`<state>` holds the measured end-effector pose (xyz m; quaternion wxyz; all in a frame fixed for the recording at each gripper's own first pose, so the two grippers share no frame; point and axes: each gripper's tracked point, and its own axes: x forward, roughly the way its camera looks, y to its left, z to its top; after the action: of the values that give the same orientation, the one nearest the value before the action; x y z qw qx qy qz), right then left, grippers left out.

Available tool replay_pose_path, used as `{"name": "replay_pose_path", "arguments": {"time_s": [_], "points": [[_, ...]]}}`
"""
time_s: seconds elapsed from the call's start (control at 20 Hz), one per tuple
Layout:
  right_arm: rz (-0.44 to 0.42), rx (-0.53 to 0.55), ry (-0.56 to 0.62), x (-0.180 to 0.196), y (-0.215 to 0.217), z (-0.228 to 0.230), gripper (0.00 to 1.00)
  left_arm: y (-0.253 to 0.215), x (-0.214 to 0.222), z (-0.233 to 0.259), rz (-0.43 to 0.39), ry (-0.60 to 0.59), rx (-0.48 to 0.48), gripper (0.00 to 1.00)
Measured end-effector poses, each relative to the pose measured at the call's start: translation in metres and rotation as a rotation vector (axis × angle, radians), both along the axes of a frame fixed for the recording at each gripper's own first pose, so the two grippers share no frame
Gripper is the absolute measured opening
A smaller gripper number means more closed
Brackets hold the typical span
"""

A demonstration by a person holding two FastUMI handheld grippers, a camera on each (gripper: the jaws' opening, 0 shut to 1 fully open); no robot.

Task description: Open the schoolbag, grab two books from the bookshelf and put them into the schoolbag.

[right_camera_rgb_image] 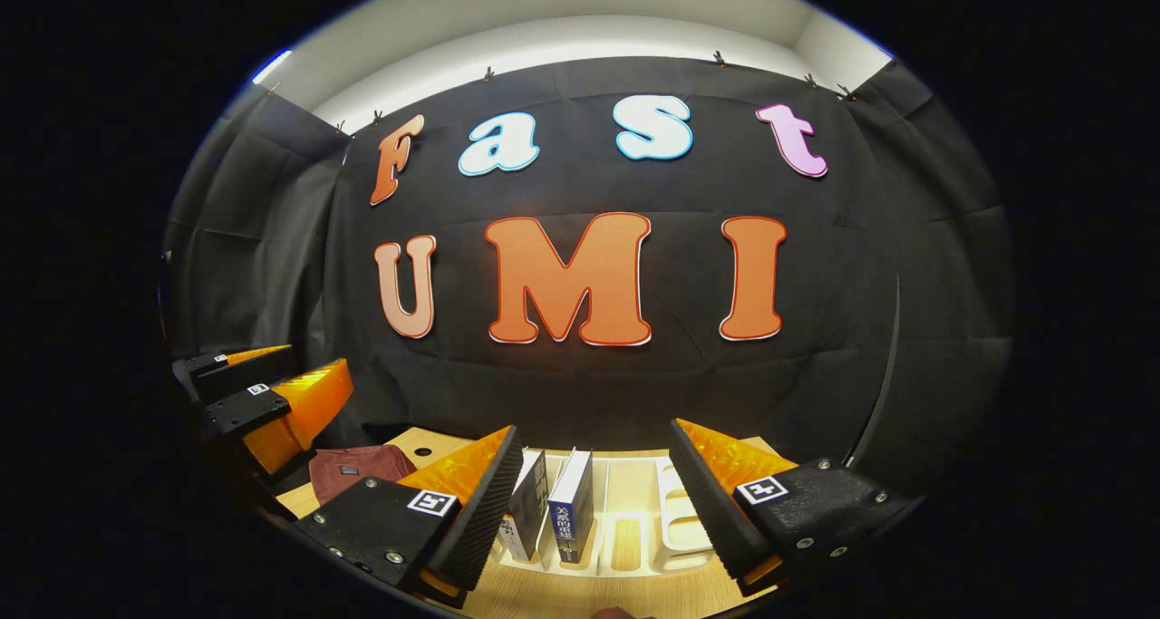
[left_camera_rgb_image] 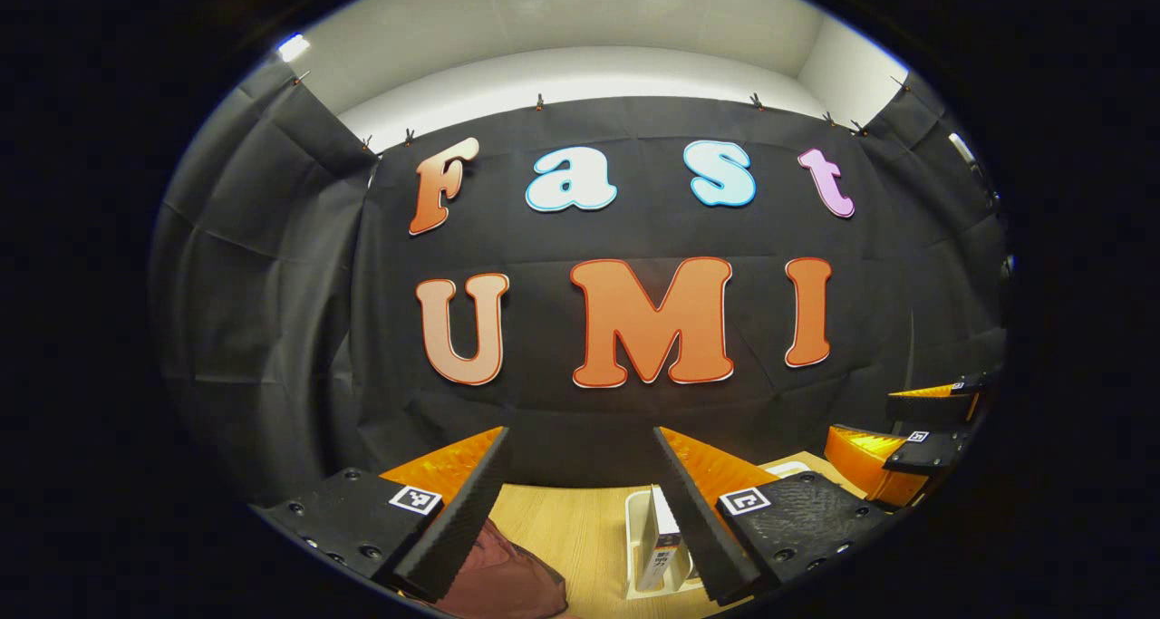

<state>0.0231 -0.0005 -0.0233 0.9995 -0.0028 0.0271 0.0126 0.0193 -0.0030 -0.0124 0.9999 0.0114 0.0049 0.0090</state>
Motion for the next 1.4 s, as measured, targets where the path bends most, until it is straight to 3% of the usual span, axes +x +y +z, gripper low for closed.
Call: {"name": "replay_pose_path", "arguments": {"time_s": [0.4, 0.8, 1.15, 1.4], "points": [[-0.001, -0.004, 0.001, 0.002, -0.003, 0.0, 0.96, 0.002, 0.003, -0.002, 0.0, 0.005, 0.011, 0.95], [0.018, -0.002, 0.021, 0.001, -0.012, -0.008, 0.96, 0.006, -0.003, -0.052, 0.002, 0.121, 0.086, 0.96], [0.081, -0.037, 0.052, 0.0, -0.018, -0.022, 0.96, 0.027, -0.019, -0.127, 0.058, 0.267, 0.28, 0.95], [0.018, -0.063, 0.045, 0.002, -0.028, -0.029, 0.96, 0.049, -0.021, -0.201, 0.004, 0.396, 0.427, 0.96]]}}
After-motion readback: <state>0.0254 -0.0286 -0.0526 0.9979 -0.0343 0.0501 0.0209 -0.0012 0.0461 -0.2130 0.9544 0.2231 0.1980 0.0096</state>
